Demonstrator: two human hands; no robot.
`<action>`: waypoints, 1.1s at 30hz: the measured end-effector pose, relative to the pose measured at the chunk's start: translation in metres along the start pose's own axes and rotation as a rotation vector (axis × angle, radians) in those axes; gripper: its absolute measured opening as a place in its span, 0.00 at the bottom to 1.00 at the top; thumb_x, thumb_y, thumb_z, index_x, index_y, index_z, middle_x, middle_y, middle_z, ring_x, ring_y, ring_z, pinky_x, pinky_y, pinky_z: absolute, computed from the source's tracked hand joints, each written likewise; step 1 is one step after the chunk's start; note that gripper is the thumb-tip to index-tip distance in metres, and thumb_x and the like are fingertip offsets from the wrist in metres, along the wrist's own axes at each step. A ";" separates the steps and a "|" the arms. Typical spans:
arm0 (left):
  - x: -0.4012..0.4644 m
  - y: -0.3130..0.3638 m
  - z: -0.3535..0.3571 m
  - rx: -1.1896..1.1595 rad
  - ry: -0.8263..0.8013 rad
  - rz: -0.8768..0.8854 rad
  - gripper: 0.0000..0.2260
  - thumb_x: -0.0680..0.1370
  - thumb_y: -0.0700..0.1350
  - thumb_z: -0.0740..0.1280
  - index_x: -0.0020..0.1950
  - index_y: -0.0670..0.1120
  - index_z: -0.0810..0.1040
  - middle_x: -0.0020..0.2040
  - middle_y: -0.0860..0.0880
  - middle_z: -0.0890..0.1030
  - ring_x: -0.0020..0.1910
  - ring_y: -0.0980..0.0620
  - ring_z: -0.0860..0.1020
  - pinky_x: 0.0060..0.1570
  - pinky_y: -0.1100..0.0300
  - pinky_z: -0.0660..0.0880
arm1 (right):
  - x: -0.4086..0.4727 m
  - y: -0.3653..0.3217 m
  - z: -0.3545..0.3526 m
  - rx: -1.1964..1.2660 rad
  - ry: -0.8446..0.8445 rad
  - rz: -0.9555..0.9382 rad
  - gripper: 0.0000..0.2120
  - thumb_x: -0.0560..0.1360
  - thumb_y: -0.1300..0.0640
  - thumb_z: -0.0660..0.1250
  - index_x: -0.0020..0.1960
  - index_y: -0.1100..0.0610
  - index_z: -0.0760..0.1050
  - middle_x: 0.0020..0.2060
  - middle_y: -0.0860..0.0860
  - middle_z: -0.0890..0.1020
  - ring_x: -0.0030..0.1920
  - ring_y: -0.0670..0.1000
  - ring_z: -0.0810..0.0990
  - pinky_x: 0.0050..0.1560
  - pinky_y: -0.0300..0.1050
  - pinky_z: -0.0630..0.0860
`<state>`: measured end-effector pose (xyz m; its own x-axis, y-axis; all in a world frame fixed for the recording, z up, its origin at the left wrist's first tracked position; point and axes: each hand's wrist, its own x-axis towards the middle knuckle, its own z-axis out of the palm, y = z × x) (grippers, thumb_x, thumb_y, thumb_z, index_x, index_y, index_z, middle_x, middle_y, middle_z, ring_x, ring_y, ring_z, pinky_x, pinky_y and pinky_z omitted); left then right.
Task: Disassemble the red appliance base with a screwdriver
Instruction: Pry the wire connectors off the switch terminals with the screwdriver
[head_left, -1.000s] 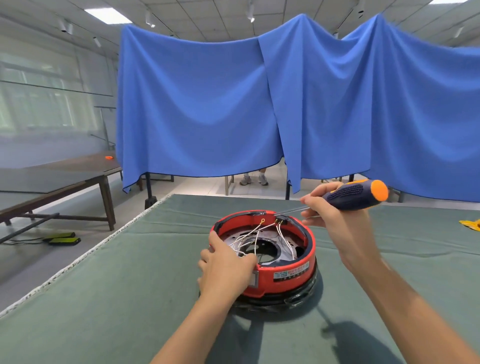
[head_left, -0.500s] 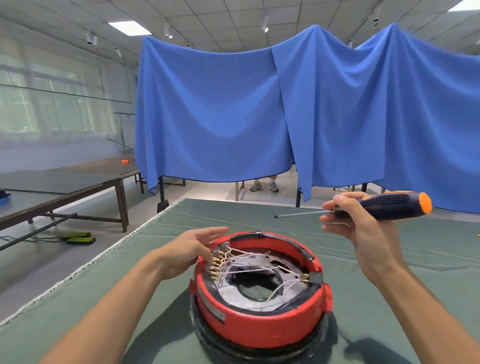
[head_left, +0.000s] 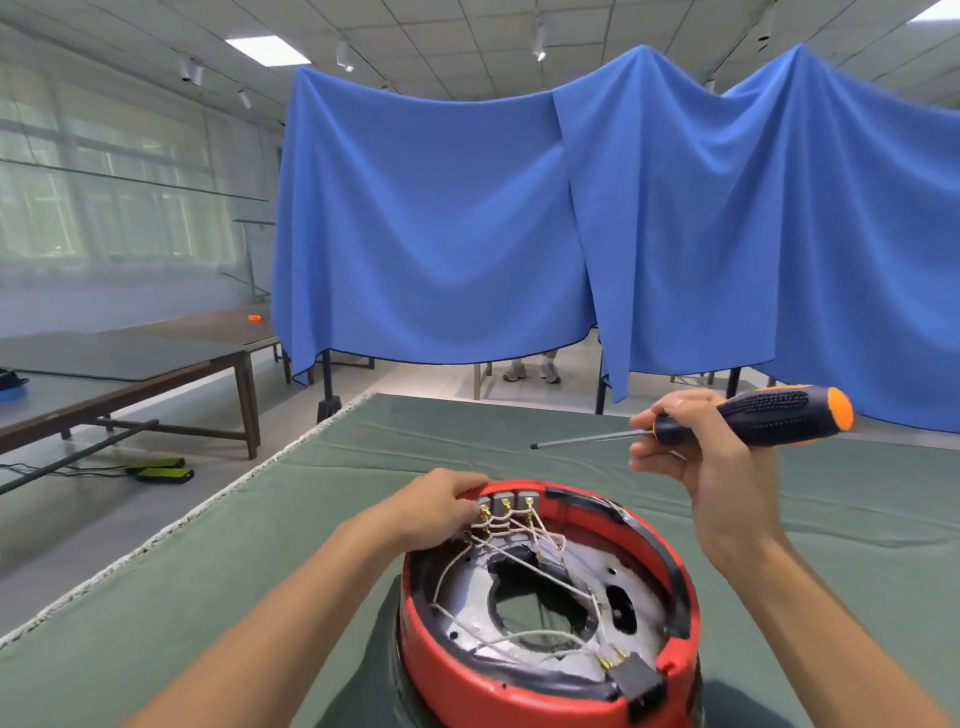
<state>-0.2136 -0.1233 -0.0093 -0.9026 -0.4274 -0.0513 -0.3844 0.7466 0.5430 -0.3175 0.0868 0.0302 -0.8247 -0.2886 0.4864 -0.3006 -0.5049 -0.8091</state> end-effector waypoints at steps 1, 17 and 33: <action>0.002 0.006 -0.005 -0.030 -0.068 -0.013 0.17 0.78 0.41 0.62 0.67 0.49 0.74 0.60 0.46 0.80 0.58 0.47 0.77 0.61 0.56 0.71 | 0.000 0.001 0.000 0.008 -0.004 0.003 0.10 0.75 0.68 0.61 0.37 0.61 0.74 0.31 0.54 0.81 0.27 0.52 0.78 0.29 0.44 0.78; -0.001 0.035 0.033 0.055 0.333 0.029 0.22 0.70 0.47 0.62 0.62 0.63 0.75 0.61 0.58 0.78 0.62 0.52 0.74 0.62 0.53 0.70 | -0.013 0.002 0.011 -0.139 0.123 -0.188 0.11 0.64 0.60 0.62 0.33 0.69 0.69 0.22 0.51 0.77 0.17 0.48 0.66 0.20 0.34 0.64; -0.004 0.036 0.032 0.075 0.304 0.050 0.27 0.69 0.42 0.62 0.65 0.62 0.72 0.64 0.56 0.77 0.64 0.51 0.71 0.63 0.53 0.68 | -0.019 0.008 0.015 -0.131 0.135 -0.221 0.07 0.65 0.60 0.63 0.29 0.58 0.71 0.24 0.52 0.79 0.17 0.49 0.70 0.21 0.34 0.65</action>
<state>-0.2298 -0.0781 -0.0158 -0.8255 -0.5139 0.2332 -0.3646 0.8011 0.4747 -0.2967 0.0758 0.0189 -0.7859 -0.0674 0.6146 -0.5326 -0.4312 -0.7283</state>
